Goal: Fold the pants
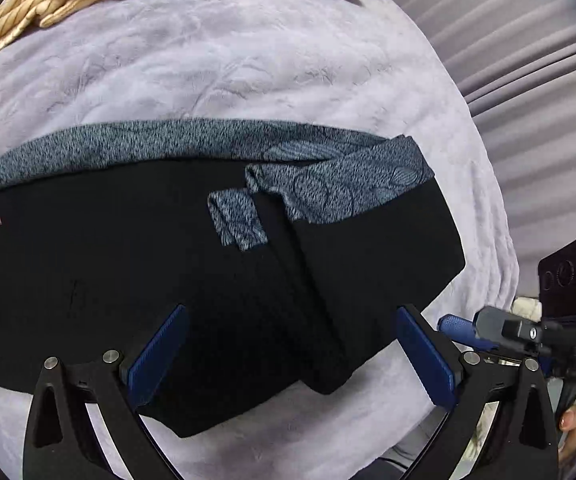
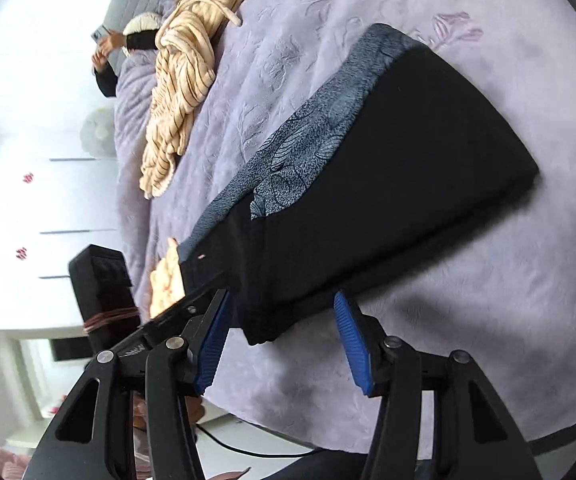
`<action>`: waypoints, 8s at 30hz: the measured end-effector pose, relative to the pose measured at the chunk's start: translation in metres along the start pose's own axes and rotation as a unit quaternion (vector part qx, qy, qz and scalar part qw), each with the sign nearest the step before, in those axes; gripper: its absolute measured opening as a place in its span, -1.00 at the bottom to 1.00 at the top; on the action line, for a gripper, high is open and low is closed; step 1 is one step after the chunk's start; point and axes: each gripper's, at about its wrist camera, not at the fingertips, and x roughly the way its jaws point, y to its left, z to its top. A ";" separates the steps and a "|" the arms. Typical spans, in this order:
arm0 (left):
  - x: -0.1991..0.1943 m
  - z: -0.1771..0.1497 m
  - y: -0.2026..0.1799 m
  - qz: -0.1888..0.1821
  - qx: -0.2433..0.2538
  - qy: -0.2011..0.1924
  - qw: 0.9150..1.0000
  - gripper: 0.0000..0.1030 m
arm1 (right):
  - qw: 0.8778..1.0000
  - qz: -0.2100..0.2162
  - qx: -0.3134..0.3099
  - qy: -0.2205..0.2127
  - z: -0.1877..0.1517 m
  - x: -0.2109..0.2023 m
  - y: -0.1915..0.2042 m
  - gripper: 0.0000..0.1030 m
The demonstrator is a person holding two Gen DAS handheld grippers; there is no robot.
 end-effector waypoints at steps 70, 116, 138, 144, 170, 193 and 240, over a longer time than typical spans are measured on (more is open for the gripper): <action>0.017 0.008 -0.010 -0.010 0.032 0.021 0.999 -0.46 | 0.994 -0.100 -0.049 -0.016 0.105 -0.003 -0.044 -0.19; -0.090 -0.112 0.205 0.181 -0.210 -0.032 0.960 0.50 | 0.822 -0.348 -0.439 0.101 -0.055 0.200 0.174 -0.21; -0.102 -0.120 0.282 0.136 -0.251 -0.054 0.957 0.50 | 0.814 -0.367 -0.423 0.155 -0.097 0.252 0.207 -0.02; -0.101 -0.118 0.274 0.130 -0.257 -0.058 0.956 0.92 | 0.816 -0.366 -0.419 0.157 -0.097 0.256 0.208 -0.02; -0.088 -0.116 0.306 -0.065 -0.327 -0.135 0.933 1.00 | 0.835 -0.350 -0.390 0.169 -0.093 0.233 0.178 0.36; -0.078 -0.081 0.292 0.060 -0.278 -0.161 0.945 -0.20 | 0.864 -0.296 -0.391 0.114 -0.041 0.215 0.220 0.36; 0.009 -0.045 -0.154 0.243 0.279 -0.183 0.911 -0.24 | 0.978 -0.005 -0.178 0.107 0.112 0.025 0.107 -0.65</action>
